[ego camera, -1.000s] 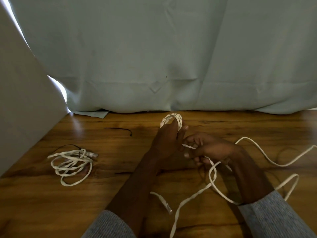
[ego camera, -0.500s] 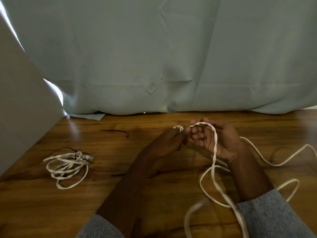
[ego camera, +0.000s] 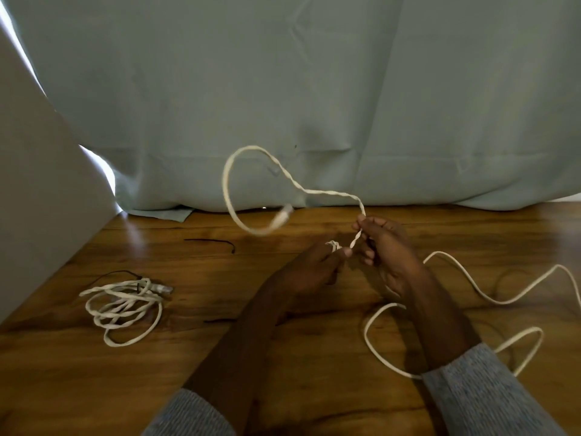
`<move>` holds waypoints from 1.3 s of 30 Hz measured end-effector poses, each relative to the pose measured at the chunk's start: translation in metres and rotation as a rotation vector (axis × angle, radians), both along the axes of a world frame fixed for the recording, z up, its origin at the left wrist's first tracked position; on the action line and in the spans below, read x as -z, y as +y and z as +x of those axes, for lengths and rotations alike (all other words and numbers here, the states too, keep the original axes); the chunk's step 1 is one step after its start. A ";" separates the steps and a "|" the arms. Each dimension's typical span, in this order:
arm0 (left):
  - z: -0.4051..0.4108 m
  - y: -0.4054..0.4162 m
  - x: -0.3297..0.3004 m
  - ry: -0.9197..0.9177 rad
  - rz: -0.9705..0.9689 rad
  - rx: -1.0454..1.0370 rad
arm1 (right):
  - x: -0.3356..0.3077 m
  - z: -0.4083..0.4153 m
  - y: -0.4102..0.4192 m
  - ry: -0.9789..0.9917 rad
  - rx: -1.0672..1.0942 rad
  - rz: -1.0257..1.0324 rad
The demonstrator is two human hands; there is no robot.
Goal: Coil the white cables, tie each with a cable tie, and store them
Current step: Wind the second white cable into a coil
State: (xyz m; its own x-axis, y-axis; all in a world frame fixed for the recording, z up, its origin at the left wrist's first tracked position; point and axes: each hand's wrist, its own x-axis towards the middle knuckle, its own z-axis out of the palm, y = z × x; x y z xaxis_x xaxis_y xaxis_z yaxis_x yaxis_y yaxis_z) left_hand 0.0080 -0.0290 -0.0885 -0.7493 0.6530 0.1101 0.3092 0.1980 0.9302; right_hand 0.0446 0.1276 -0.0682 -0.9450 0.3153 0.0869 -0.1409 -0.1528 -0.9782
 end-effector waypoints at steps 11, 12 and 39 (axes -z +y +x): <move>0.010 -0.008 -0.008 -0.043 -0.009 0.056 | 0.008 -0.004 -0.003 -0.031 0.041 -0.027; 0.011 -0.009 -0.009 -0.089 0.006 0.068 | 0.008 -0.003 -0.003 -0.006 0.039 -0.039; 0.013 -0.003 -0.014 -0.542 0.341 0.238 | 0.005 -0.009 0.018 0.514 0.020 1.131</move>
